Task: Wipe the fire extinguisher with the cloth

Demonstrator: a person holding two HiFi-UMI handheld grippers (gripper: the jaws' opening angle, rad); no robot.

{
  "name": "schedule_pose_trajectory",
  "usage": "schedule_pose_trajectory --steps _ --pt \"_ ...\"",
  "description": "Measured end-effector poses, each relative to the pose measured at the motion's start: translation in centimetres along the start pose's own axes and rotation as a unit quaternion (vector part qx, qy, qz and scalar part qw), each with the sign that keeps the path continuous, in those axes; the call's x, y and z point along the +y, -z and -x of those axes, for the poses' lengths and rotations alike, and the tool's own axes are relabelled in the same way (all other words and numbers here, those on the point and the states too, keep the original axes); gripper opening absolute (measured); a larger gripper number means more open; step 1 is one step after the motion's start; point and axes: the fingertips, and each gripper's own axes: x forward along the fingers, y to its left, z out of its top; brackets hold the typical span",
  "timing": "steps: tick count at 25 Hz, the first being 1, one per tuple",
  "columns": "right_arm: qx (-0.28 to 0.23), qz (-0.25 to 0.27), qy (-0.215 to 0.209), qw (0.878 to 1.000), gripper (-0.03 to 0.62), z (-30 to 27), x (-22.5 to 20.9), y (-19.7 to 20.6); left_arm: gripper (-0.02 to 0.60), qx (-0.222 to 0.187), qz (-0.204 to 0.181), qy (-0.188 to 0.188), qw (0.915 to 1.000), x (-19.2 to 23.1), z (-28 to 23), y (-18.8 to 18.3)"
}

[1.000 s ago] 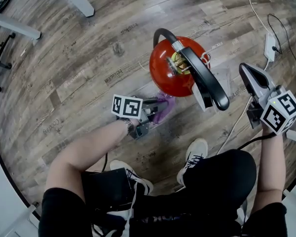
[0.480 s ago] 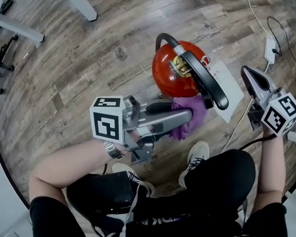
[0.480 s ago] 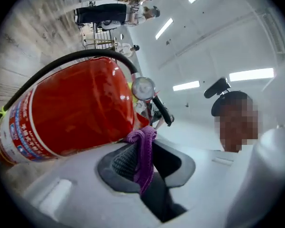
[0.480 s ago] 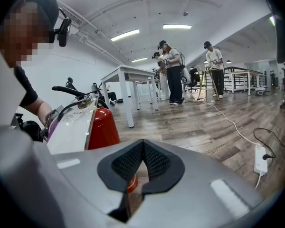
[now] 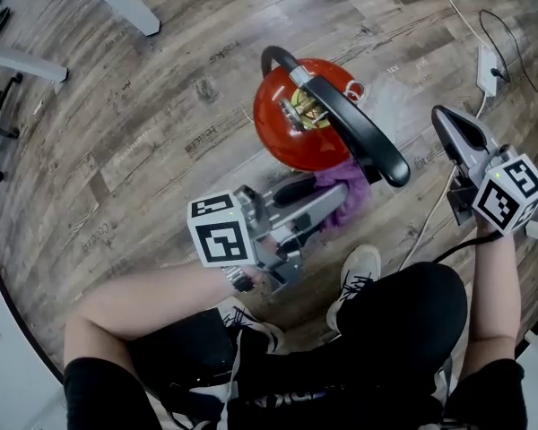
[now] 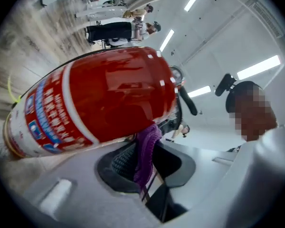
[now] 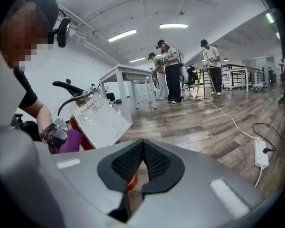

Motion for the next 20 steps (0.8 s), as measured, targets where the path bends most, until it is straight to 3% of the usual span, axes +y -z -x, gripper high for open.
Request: schedule_pose_trajectory --steps 4,8,10,13,16,20 --pt "0.009 -0.014 0.001 1.000 0.005 -0.1 -0.8 1.9 0.075 -0.004 0.032 -0.106 0.9938 7.1 1.4 2.9" --pt "0.015 -0.027 0.000 1.000 0.005 -0.6 -1.6 3.4 0.075 0.038 0.006 -0.175 0.9838 15.3 3.0 6.0" --pt "0.021 -0.033 -0.001 0.999 0.005 -0.9 -1.8 4.2 0.077 0.066 0.002 -0.226 0.9719 19.9 4.4 7.9" --pt "0.033 -0.041 -0.006 0.999 0.005 -1.3 -2.2 5.6 0.075 0.099 0.029 -0.295 0.9500 25.5 6.9 10.6" --pt "0.043 -0.050 -0.008 0.998 0.005 -1.4 -2.8 6.7 0.078 0.132 0.046 -0.314 0.9390 28.1 8.1 12.0" --pt "0.050 -0.058 -0.005 0.997 0.005 -1.3 -3.5 7.6 0.075 0.143 0.059 -0.316 0.9362 28.1 7.8 12.2"
